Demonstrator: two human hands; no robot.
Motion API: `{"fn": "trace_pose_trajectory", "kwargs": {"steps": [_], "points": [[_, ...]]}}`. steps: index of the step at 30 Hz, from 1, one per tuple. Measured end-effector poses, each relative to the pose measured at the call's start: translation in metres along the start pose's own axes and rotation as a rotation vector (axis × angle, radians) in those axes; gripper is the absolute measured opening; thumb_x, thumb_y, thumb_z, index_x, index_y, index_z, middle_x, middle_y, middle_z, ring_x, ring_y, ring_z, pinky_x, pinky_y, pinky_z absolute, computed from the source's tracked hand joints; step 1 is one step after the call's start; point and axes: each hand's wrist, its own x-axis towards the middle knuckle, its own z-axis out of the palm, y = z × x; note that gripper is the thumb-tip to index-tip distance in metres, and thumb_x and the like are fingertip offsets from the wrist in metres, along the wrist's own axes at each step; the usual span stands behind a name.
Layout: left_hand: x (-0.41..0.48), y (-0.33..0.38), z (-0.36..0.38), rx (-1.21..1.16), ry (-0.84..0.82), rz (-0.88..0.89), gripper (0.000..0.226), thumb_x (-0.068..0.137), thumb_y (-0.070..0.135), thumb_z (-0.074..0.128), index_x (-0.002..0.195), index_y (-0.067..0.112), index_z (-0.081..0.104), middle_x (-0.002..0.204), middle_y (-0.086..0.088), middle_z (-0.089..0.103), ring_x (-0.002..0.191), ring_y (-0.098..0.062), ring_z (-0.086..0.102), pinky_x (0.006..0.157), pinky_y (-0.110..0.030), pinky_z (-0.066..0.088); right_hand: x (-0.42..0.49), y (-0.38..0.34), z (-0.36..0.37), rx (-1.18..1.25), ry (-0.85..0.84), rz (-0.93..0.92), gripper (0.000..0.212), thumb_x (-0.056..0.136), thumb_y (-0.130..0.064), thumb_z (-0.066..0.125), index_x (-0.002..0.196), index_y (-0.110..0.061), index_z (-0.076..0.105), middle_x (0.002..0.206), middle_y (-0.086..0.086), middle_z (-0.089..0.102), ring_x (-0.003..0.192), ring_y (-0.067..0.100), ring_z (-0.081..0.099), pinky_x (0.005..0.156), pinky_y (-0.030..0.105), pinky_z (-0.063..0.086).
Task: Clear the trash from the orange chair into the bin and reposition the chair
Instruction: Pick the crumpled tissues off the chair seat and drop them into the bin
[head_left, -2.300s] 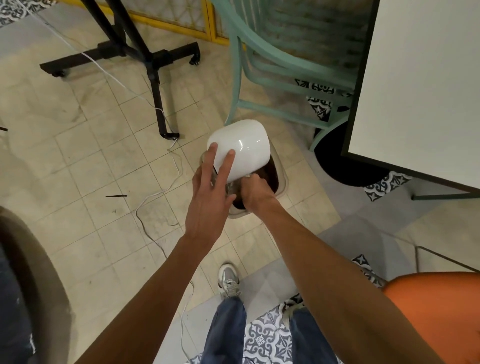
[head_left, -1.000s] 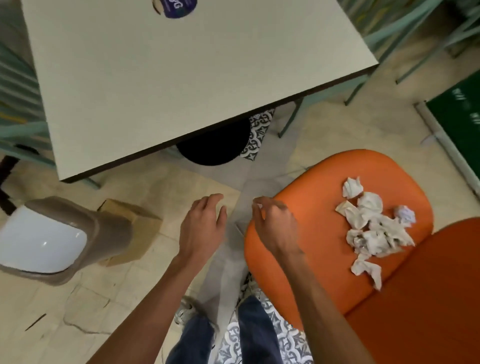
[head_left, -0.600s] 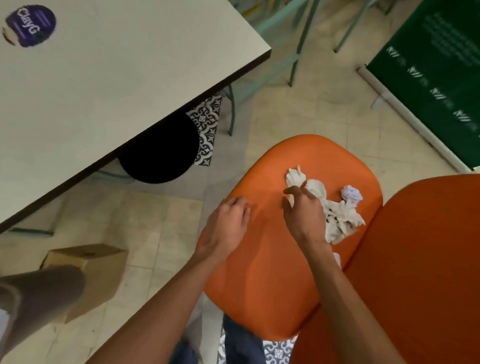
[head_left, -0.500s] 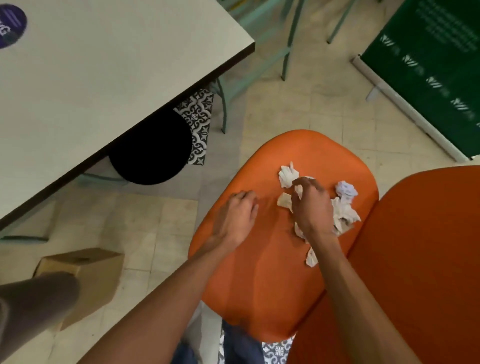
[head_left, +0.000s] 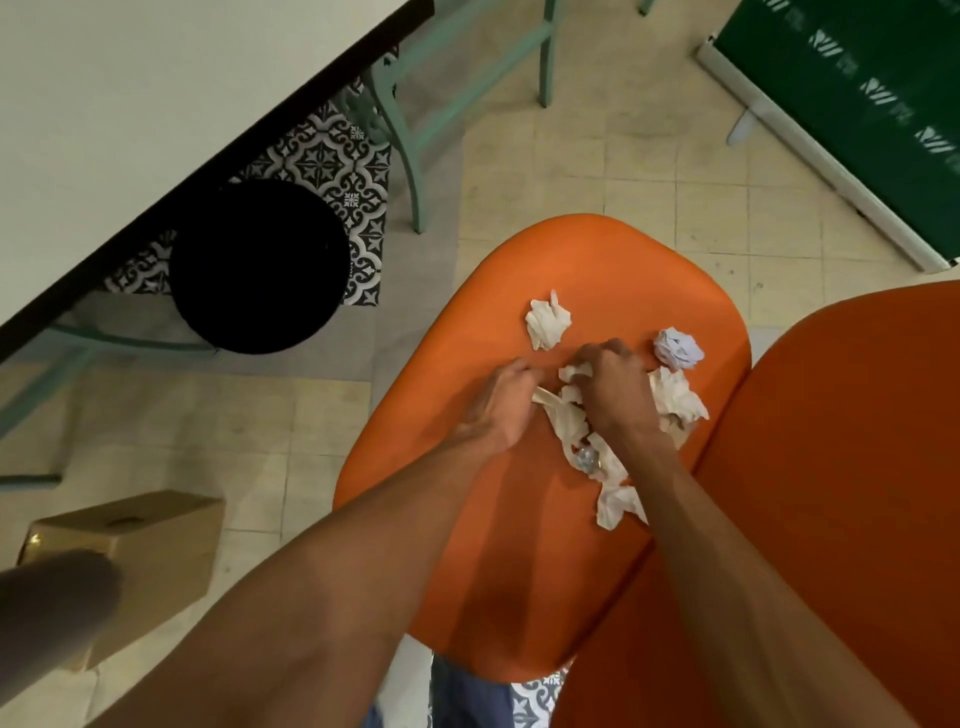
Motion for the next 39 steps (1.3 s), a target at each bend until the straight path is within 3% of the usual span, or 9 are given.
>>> {"fn": "trace_pose_trajectory", "kwargs": {"steps": [3, 13, 19, 23, 26, 30, 33, 37, 39], "points": [[-0.013, -0.007, -0.002, 0.006, -0.001, -0.012, 0.015, 0.097, 0.012, 0.068, 0.111, 0.013, 0.074, 0.112, -0.005, 0.067, 0.102, -0.023, 0.065, 0.09, -0.037, 0.055, -0.013, 0.0, 0.007, 0.077, 0.045, 0.041, 0.025, 0.097, -0.01, 0.067, 0.12, -0.014, 0.077, 0.118, 0.015, 0.065, 0.097, 0.037, 0.068, 0.085, 0.04, 0.059], [-0.119, -0.058, -0.072, -0.076, 0.22, -0.215, 0.019, 0.095, 0.024, 0.075, 0.109, 0.012, 0.072, 0.097, -0.002, 0.064, 0.085, -0.02, 0.061, 0.072, -0.029, 0.044, -0.066, -0.057, -0.031, 0.45, 0.261, 0.175, 0.01, 0.099, -0.026, 0.075, 0.107, -0.031, 0.071, 0.088, -0.002, 0.073, 0.071, 0.016, 0.068, 0.071, 0.036, 0.059], [-0.214, -0.068, -0.119, -0.218, 0.378, -0.311, 0.024, 0.095, 0.026, 0.073, 0.117, 0.018, 0.072, 0.101, 0.001, 0.064, 0.082, -0.016, 0.064, 0.076, -0.031, 0.055, -0.123, -0.123, -0.061, 0.544, 0.3, 0.193, 0.012, 0.095, -0.026, 0.08, 0.104, -0.024, 0.074, 0.08, -0.02, 0.066, 0.071, -0.008, 0.059, 0.06, 0.006, 0.04], [-0.292, -0.076, -0.145, -0.296, 0.485, -0.359, 0.023, 0.096, 0.027, 0.074, 0.118, 0.02, 0.072, 0.099, 0.008, 0.062, 0.08, -0.006, 0.059, 0.069, -0.01, 0.043, -0.173, -0.176, -0.072, 0.586, 0.312, 0.136, 0.012, 0.092, -0.029, 0.083, 0.101, -0.029, 0.075, 0.08, -0.019, 0.068, 0.072, -0.006, 0.064, 0.061, 0.011, 0.042], [-0.366, -0.084, -0.165, -0.336, 0.566, -0.406, 0.022, 0.094, 0.024, 0.076, 0.115, 0.019, 0.072, 0.097, 0.007, 0.063, 0.078, -0.005, 0.057, 0.065, -0.006, 0.041, -0.218, -0.225, -0.08, 0.619, 0.291, 0.065, 0.013, 0.092, -0.03, 0.083, 0.102, -0.029, 0.076, 0.084, -0.016, 0.072, 0.074, -0.006, 0.065, 0.059, 0.009, 0.044], [-0.457, -0.102, -0.183, -0.378, 0.669, -0.48, 0.023, 0.093, 0.024, 0.077, 0.115, 0.022, 0.072, 0.099, 0.004, 0.068, 0.08, -0.009, 0.061, 0.067, -0.008, 0.041, -0.274, -0.287, -0.079, 0.655, 0.256, -0.001, 0.014, 0.089, -0.031, 0.086, 0.1, -0.03, 0.078, 0.085, -0.017, 0.074, 0.077, -0.005, 0.068, 0.066, 0.022, 0.055], [-0.53, -0.115, -0.197, -0.404, 0.734, -0.542, 0.02, 0.093, 0.027, 0.077, 0.113, 0.023, 0.072, 0.095, 0.005, 0.069, 0.08, -0.01, 0.064, 0.067, -0.021, 0.051, -0.322, -0.343, -0.074, 0.657, 0.191, -0.074, 0.011, 0.089, -0.029, 0.086, 0.098, -0.028, 0.079, 0.081, -0.017, 0.073, 0.078, -0.003, 0.069, 0.062, 0.006, 0.045], [-0.613, -0.13, -0.206, -0.461, 0.794, -0.619, 0.016, 0.094, 0.03, 0.076, 0.108, 0.023, 0.073, 0.089, 0.007, 0.07, 0.076, -0.003, 0.064, 0.061, -0.01, 0.044, -0.378, -0.41, -0.062, 0.649, 0.095, -0.153, 0.009, 0.089, -0.029, 0.085, 0.095, -0.029, 0.078, 0.081, -0.019, 0.071, 0.08, 0.001, 0.069, 0.064, 0.005, 0.043], [-0.645, -0.14, -0.205, -0.465, 0.822, -0.664, 0.017, 0.094, 0.031, 0.077, 0.108, 0.023, 0.074, 0.089, 0.009, 0.071, 0.077, -0.002, 0.065, 0.063, -0.01, 0.042, -0.396, -0.436, -0.049, 0.649, 0.04, -0.172, 0.011, 0.088, -0.031, 0.086, 0.096, -0.029, 0.079, 0.085, -0.014, 0.075, 0.082, 0.004, 0.072, 0.071, 0.018, 0.053]]}}
